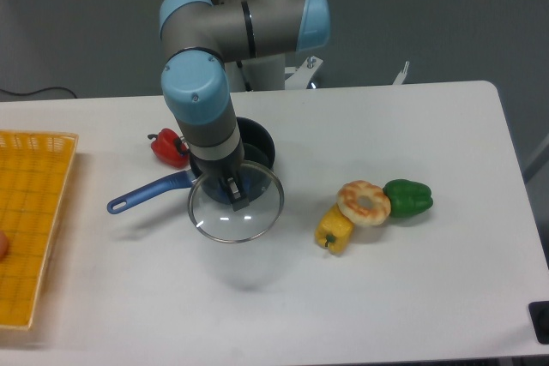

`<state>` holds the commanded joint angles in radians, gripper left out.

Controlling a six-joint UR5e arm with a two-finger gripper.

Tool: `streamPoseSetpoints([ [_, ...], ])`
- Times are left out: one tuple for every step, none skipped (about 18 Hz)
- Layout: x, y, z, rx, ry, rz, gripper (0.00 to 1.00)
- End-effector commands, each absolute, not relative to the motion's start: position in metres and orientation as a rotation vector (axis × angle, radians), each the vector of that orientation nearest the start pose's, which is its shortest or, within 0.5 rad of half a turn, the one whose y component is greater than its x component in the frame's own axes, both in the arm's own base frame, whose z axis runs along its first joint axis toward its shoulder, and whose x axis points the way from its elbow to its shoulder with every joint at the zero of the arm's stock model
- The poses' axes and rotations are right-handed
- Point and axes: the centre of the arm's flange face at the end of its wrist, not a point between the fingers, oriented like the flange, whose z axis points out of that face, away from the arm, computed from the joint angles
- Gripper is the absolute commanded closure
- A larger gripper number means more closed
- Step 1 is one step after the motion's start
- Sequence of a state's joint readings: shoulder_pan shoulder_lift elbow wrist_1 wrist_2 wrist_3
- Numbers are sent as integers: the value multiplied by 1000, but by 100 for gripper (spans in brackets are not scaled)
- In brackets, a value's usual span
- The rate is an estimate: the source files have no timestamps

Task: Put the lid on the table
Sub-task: 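Close the gripper on the glass lid's knob above the saucepan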

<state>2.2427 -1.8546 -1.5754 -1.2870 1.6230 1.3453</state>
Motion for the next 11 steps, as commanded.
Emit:
streamPoseSetpoints([
  [-269,544,357,-3014,1045,34,57],
  [-269,544,355,-3014,1037,38,57],
  [-268,546,355,-3010,1038,49,57],
  [-270,548,354,-3015,1027,54,57],
  [-271,550,354,-3022,1009,56,57],
  [-271,550,353,-3030,991,56,57],
  [-270,550,352,-3034,984,55,57],
  [-271,551,349,-3039,978,49,57],
  [-272,552,351,-3038,973,55,57],
  [-272,552,351,-3043,959,57,57],
  [-272,552,349,-3051,939,54,57],
])
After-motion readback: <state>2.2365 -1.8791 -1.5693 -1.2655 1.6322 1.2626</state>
